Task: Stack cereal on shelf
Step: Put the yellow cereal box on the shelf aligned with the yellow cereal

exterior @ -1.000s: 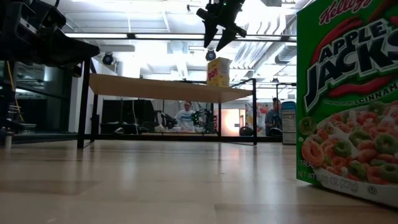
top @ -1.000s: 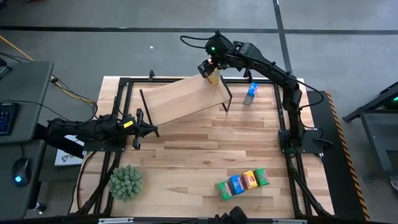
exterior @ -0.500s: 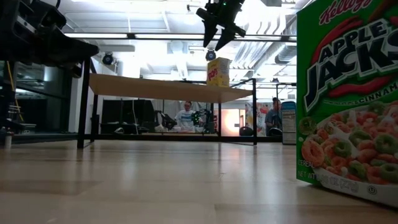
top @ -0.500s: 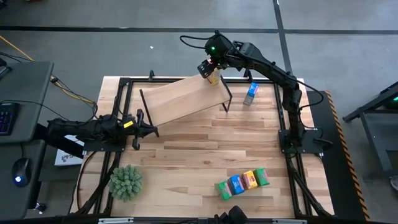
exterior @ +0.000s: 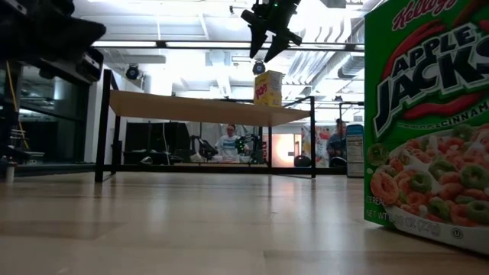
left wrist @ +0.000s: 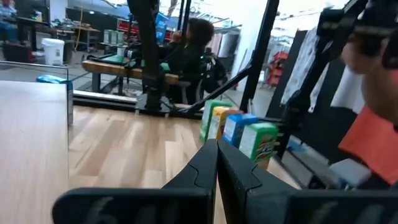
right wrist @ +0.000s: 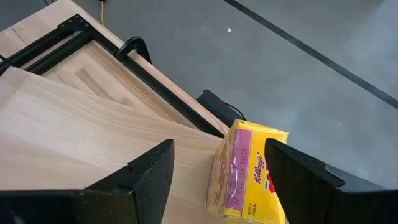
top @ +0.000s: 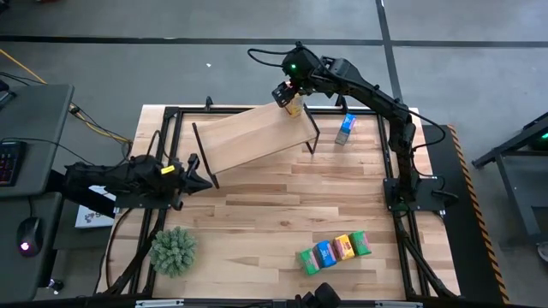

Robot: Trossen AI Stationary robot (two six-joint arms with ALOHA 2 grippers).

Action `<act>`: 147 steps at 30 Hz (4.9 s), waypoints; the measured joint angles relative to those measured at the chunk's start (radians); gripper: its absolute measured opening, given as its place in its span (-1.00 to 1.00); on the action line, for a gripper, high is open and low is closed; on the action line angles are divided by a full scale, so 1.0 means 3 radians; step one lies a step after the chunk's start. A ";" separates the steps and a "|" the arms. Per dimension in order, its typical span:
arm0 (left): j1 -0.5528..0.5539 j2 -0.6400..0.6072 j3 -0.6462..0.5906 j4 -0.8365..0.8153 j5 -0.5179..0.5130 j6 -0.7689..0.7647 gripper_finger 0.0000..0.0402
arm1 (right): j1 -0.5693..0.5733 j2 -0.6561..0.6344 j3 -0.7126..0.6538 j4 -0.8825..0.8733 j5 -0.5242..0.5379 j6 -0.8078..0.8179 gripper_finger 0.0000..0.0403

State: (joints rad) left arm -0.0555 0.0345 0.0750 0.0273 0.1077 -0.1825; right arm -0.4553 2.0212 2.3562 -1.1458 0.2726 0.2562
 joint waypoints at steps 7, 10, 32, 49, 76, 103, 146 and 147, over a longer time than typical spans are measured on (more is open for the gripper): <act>0.0000 0.0000 0.0216 0.0005 0.0059 -0.0058 -0.98 | 0.0000 0.0001 0.0000 0.0000 0.0000 0.0003 0.21; 0.0000 0.0000 0.0333 0.0117 0.0060 -0.0025 -0.98 | 0.0000 0.0001 0.0000 -0.0001 0.0000 0.0015 0.21; 0.0502 0.2729 0.2947 -0.1116 -0.0979 0.0520 -0.98 | 0.0142 -0.0595 -0.0007 -0.0755 -0.0136 -0.0176 0.21; 0.0780 0.2721 0.2269 0.0511 -0.0302 0.0408 -0.98 | 0.1473 -0.2072 -0.2287 -0.1330 0.0481 0.1269 0.21; 0.0818 0.2969 0.1859 0.0950 -0.0313 0.0295 -0.98 | 0.3612 -0.1304 -0.2140 -0.1377 -0.0686 0.5062 0.21; 0.0818 0.3005 0.1860 0.0949 -0.0313 0.0736 -0.98 | 0.3841 -0.0264 -0.1711 -0.1418 -0.0911 0.5683 0.21; 0.0818 0.3005 0.1863 0.0947 -0.0313 0.0735 -0.98 | 0.3712 -0.0304 -0.2298 -0.1103 -0.0897 0.5506 0.21; 0.0818 0.3005 0.1863 0.0947 -0.0312 0.0735 -0.98 | 0.3711 -0.0304 -0.2305 -0.1098 -0.0910 0.5509 0.21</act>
State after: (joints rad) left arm 0.1898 0.9360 0.6338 0.3115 0.0140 0.0380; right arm 0.6579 1.9301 1.6646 -1.4753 -0.0005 1.9087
